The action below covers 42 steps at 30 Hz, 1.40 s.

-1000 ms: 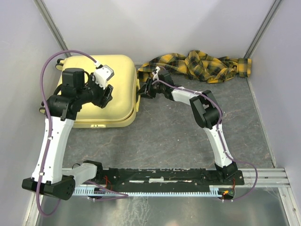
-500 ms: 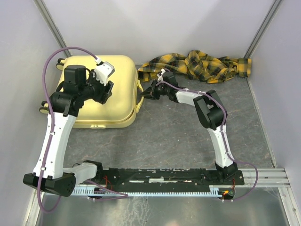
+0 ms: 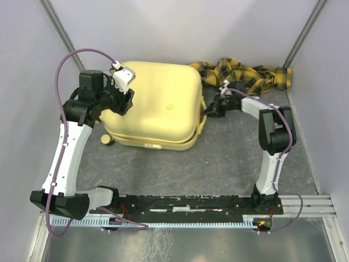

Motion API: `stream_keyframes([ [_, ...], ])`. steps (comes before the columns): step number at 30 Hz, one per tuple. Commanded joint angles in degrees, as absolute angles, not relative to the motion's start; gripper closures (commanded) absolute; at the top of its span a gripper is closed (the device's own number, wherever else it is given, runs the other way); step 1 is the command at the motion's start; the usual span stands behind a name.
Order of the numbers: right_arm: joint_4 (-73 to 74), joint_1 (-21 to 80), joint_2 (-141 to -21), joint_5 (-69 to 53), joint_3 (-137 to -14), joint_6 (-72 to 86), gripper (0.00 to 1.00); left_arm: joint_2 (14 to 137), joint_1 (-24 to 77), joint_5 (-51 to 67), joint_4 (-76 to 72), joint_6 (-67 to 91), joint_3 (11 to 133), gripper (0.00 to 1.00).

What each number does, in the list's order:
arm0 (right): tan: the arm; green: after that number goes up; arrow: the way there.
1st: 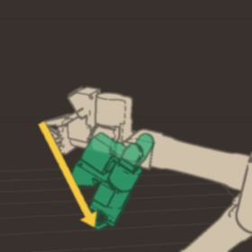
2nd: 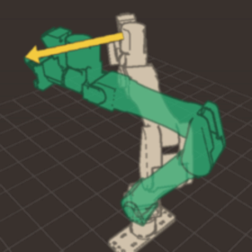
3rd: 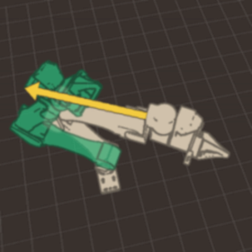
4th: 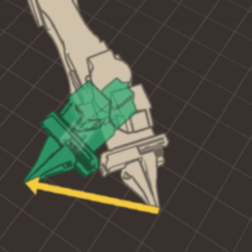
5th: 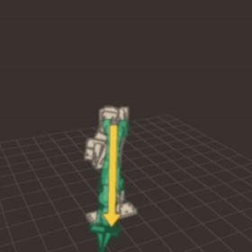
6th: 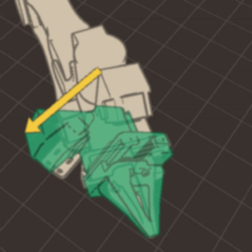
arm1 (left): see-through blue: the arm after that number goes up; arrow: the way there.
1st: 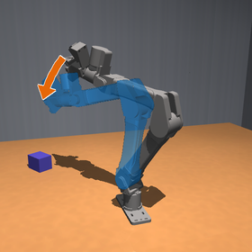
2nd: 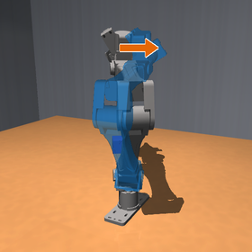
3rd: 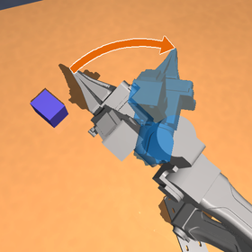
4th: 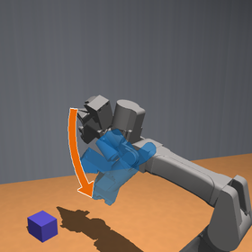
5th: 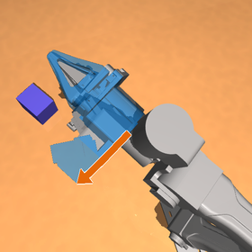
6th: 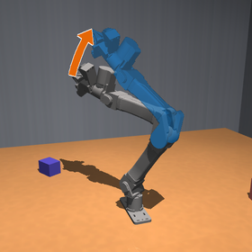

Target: Pack the luggage

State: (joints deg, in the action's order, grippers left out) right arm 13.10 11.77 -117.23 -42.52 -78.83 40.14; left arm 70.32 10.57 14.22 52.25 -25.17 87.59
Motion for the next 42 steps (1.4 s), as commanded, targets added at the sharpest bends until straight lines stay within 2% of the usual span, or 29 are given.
stream_keyframes([
  [1, 34.01, -0.98, -111.87, -46.48, -82.08, 18.90, 0.98, 71.01, 10.26, 18.26, 50.66, -23.10, 91.67, 0.40],
  [5, 48.20, -9.87, -116.51, -46.25, -90.81, 4.78, 0.98, 72.09, 10.25, 19.95, 51.12, -24.13, 92.17, 0.40],
  [7, 50.73, -12.60, -118.80, -45.14, -95.07, 1.59, 0.98, 72.87, 10.22, 20.12, 50.25, -24.25, 92.17, 0.40],
  [9, 51.58, -14.58, -120.38, -44.88, -98.74, 1.02, 0.94, 74.32, 10.16, 19.25, 48.14, -23.10, 92.56, 0.40],
  [12, 50.28, -16.69, -119.99, -45.66, -100.95, 3.45, 0.81, 77.97, 9.63, 18.35, 44.95, -21.39, 94.96, 0.41],
  [18, 50.51, -19.41, -114.34, -44.83, -99.25, 4.27, 0.45, 90.53, 6.98, 20.71, 38.36, -14.88, 106.14, 0.41],
  [23, 53.98, -24.62, -108.31, -43.06, -96.72, 3.08, 0.31, 106.23, 6.11, 21.66, 34.20, -10.04, 120.09, 0.41],
  [27, 59.32, -28.82, -102.38, -41.54, -92.66, 2.93, 0.32, 118.05, 6.09, 20.32, 28.87, -7.81, 130.64, 0.40],
  [31, 65.54, -29.79, -94.57, -39.46, -85.79, 2.72, 0.41, 127.60, 6.11, 18.99, 19.41, -4.42, 138.36, 0.39],
  [35, 68.45, -29.87, -86.97, -37.72, -78.63, 5.90, 0.50, 136.04, 6.41, 16.84, 7.49, 0.47, 142.42, 0.39],
  [42, 72.68, -29.53, -80.40, -39.53, -67.91, 11.12, 0.58, 145.32, 9.85, 8.41, -3.57, -2.30, 143.76, 0.40],
])
